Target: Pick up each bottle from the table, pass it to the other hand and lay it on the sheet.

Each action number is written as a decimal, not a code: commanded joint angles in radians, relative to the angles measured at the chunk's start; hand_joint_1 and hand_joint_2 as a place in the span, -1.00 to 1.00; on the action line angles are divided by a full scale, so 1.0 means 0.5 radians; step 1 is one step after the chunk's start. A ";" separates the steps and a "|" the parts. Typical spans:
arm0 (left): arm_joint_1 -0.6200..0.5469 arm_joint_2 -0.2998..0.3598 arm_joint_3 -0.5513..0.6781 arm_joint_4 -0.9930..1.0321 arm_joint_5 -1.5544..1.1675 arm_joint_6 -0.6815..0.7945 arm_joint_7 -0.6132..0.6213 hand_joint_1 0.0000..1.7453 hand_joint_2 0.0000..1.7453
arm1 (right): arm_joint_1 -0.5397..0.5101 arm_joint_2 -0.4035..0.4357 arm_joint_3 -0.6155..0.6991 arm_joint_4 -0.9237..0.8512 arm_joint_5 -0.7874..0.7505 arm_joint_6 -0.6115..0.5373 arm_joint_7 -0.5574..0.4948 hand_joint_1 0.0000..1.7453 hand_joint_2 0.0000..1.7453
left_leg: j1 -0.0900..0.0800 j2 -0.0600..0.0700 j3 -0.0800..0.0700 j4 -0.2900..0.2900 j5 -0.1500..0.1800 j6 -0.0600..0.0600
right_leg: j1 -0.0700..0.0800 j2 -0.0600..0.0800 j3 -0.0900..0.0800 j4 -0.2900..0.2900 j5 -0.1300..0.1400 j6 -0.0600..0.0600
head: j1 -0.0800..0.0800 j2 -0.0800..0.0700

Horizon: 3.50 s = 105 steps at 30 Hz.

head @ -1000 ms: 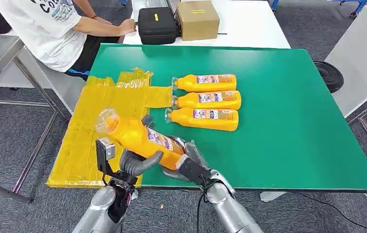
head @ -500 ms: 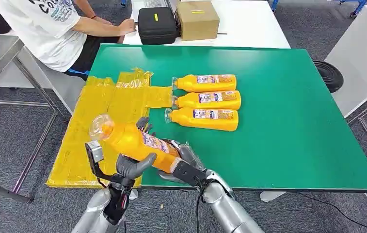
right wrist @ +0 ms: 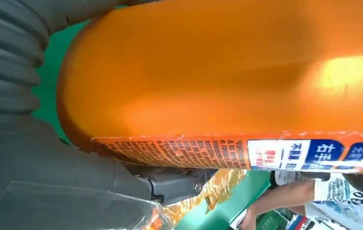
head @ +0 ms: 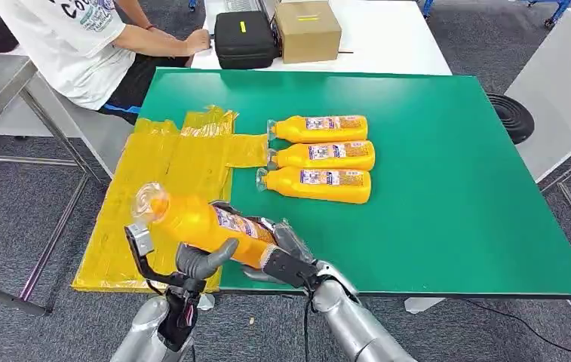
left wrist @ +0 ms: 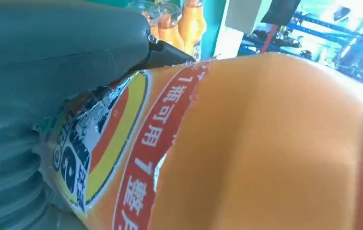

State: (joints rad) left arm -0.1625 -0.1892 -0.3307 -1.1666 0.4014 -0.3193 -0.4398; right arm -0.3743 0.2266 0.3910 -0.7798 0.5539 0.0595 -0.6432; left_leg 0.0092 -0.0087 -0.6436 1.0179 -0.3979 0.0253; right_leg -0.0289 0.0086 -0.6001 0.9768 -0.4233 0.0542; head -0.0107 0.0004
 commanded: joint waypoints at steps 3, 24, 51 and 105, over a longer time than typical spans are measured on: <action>-0.097 0.032 -0.033 0.013 -0.138 0.171 -0.045 1.00 1.00 | -0.028 -0.027 0.026 0.133 0.006 -0.048 0.007 -1.00 1.00 | 0.001 -0.002 0.005 0.000 -0.002 -0.001 | 0.002 -0.005 0.007 -0.001 -0.003 -0.005 | 0.000 0.000; -0.240 0.281 0.252 -0.300 -1.220 0.781 0.064 1.00 1.00 | 0.332 -0.176 -0.146 -0.665 0.042 -0.153 0.117 -1.00 -1.00 | 0.003 -0.003 0.007 0.001 -0.004 -0.002 | 0.005 -0.006 0.009 0.000 -0.004 -0.008 | 0.000 0.000; -1.333 0.972 -0.833 0.865 -2.457 0.031 0.307 1.00 1.00 | 0.509 -0.193 -0.481 -1.108 -0.076 -0.124 0.076 -1.00 -1.00 | 0.007 -0.005 0.004 0.003 0.002 -0.007 | 0.009 -0.008 0.004 0.006 -0.003 -0.009 | 0.001 0.000; -1.267 0.687 -1.053 1.483 -2.499 0.170 0.383 0.22 1.00 | 0.522 -0.168 -0.522 -1.003 -0.064 -0.114 0.043 -1.00 -1.00 | 0.005 0.003 0.013 -0.003 0.003 -0.007 | 0.006 0.000 0.011 0.002 0.001 -0.009 | 0.000 0.000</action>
State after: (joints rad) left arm -0.7937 0.1870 -0.8152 -0.5337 -0.8583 -0.1888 -0.2239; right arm -0.0867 0.1450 0.1537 -1.3497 0.5215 0.0023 -0.6130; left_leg 0.0113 -0.0082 -0.6413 1.0179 -0.3954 0.0217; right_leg -0.0266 0.0091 -0.5990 0.9793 -0.4218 0.0520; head -0.0107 0.0004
